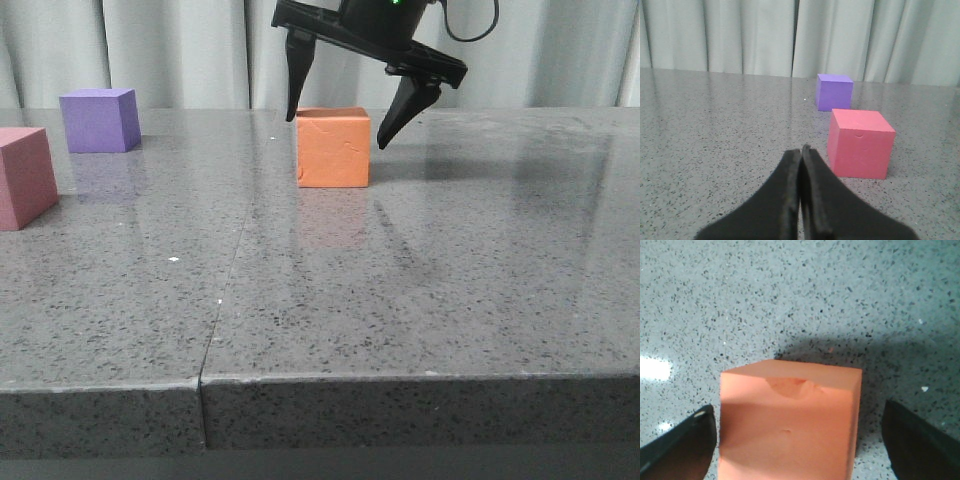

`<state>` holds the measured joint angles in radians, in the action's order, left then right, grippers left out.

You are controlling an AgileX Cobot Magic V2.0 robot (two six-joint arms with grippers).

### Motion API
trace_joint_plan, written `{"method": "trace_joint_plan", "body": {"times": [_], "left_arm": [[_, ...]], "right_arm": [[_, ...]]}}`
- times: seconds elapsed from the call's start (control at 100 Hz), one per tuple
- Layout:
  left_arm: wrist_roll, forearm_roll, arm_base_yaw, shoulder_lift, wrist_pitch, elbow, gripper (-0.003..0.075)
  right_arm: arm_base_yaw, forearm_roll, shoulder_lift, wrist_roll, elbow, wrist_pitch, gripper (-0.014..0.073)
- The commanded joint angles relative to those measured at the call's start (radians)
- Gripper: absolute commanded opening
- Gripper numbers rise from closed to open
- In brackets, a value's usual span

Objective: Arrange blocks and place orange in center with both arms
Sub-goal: 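Open the right gripper and lift it away from the cube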

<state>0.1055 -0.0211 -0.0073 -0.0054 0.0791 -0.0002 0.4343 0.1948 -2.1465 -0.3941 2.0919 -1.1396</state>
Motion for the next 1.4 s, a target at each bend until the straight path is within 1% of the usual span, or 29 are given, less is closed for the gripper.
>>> {"method": "trace_joint_plan", "body": {"times": [0.0,0.24,0.35,0.51,0.56,0.6,0.61,0.63,0.65,0.68,0.73,0.75,0.8,0.87,0.94,1.07,1.16,1.39], "left_arm": [[0.002,0.008,0.0,-0.028,-0.085,0.041,-0.002],[0.002,0.008,0.0,-0.028,-0.085,0.041,-0.002],[0.002,0.008,0.0,-0.028,-0.085,0.041,-0.002],[0.002,0.008,0.0,-0.028,-0.085,0.041,-0.002],[0.002,0.008,0.0,-0.028,-0.085,0.041,-0.002],[0.002,0.008,0.0,-0.028,-0.085,0.041,-0.002],[0.002,0.008,0.0,-0.028,-0.085,0.041,-0.002],[0.002,0.008,0.0,-0.028,-0.085,0.041,-0.002],[0.002,0.008,0.0,-0.028,-0.085,0.041,-0.002],[0.002,0.008,0.0,-0.028,-0.085,0.041,-0.002],[0.002,0.008,0.0,-0.028,-0.085,0.041,-0.002],[0.002,0.008,0.0,-0.028,-0.085,0.041,-0.002],[0.002,0.008,0.0,-0.028,-0.085,0.041,-0.002],[0.002,0.008,0.0,-0.028,-0.085,0.041,-0.002],[0.002,0.008,0.0,-0.028,-0.085,0.041,-0.002],[0.002,0.008,0.0,-0.028,-0.085,0.041,-0.002],[0.002,0.008,0.0,-0.028,-0.085,0.041,-0.002],[0.002,0.008,0.0,-0.028,-0.085,0.041,-0.002]], "right_arm": [[-0.002,0.026,0.073,0.0,0.035,0.026,0.0664],[-0.002,0.036,0.125,0.001,0.035,-0.026,0.0664],[-0.002,0.034,0.156,0.024,0.035,-0.053,0.0664],[-0.002,-0.01,0.194,0.03,0.035,-0.121,0.0652],[-0.002,-0.034,0.204,0.038,0.035,-0.144,0.0608],[-0.002,-0.055,0.212,0.041,0.035,-0.164,0.0533],[-0.002,-0.058,0.214,0.041,0.035,-0.167,0.0533],[-0.002,-0.066,0.22,0.044,0.035,-0.175,0.0494],[-0.002,-0.072,0.223,0.049,0.035,-0.182,0.0437],[-0.002,-0.076,0.23,0.054,0.035,-0.188,0.0391],[-0.002,-0.077,0.242,0.065,0.035,-0.193,0.0267],[-0.002,-0.077,0.246,0.069,0.033,-0.193,0.0237],[0.002,-0.077,0.259,0.073,0.033,-0.193,0.0125],[0.007,-0.077,0.28,0.078,0.027,-0.193,0.001],[0.018,-0.087,0.303,0.086,0.009,-0.193,-0.0071],[0.044,-0.149,0.364,0.087,-0.054,-0.193,-0.0069],[0.067,-0.195,0.416,0.088,-0.128,-0.179,-0.007],[0.091,-0.195,0.567,0.088,-0.363,-0.06,-0.007]]}}
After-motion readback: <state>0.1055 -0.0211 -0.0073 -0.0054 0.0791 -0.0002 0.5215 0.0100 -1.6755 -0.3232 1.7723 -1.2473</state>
